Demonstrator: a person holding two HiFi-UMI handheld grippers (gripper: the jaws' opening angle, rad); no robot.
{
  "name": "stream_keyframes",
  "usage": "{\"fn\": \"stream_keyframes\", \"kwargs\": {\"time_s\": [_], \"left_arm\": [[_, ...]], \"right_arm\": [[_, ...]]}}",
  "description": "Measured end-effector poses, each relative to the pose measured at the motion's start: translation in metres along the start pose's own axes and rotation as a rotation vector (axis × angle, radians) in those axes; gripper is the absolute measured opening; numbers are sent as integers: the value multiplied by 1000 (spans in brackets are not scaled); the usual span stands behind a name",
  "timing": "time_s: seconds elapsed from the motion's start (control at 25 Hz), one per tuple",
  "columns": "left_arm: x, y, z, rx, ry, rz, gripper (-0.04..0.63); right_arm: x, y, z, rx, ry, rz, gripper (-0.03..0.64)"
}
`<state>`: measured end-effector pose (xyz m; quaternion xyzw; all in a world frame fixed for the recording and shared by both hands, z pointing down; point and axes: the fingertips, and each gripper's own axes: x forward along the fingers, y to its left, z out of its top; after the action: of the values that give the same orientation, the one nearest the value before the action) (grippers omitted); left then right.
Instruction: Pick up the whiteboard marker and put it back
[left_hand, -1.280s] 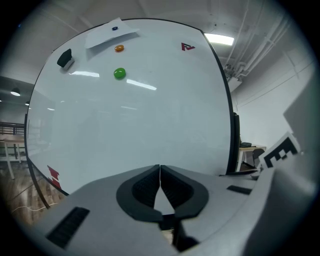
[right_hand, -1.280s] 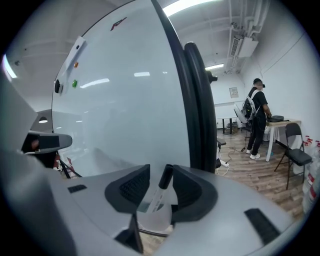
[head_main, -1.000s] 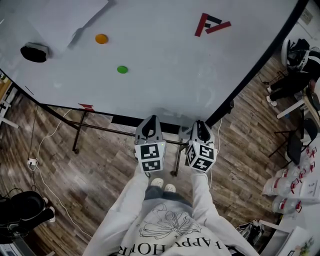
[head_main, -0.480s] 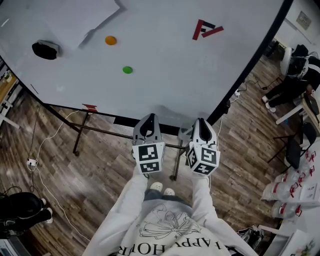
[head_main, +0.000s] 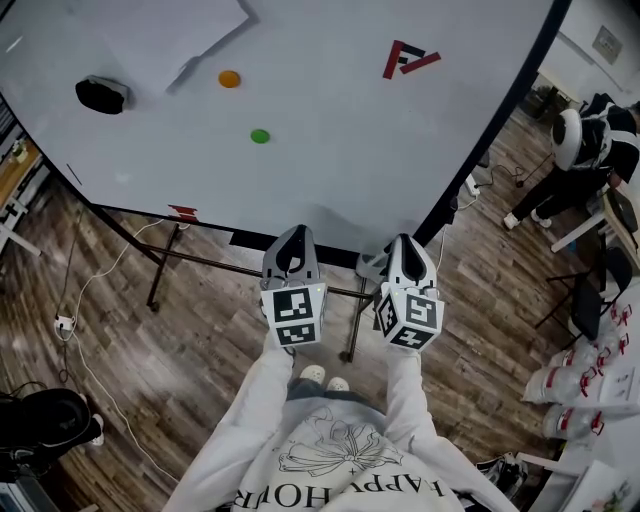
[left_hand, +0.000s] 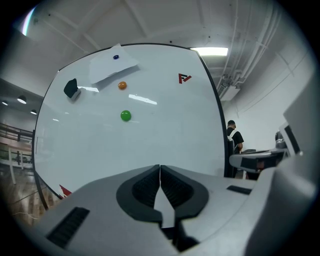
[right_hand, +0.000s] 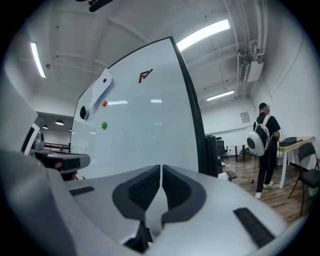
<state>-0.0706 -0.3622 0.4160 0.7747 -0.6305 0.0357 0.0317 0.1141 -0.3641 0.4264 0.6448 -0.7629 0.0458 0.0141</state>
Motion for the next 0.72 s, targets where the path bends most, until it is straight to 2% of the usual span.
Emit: {"fn": "stream_keyframes", "kwargs": {"time_s": [0.72], "left_arm": [[-7,-6,3,13,-4,-13,6]], "right_arm": [[-7,1,0,-9,6,-1,12]]}}
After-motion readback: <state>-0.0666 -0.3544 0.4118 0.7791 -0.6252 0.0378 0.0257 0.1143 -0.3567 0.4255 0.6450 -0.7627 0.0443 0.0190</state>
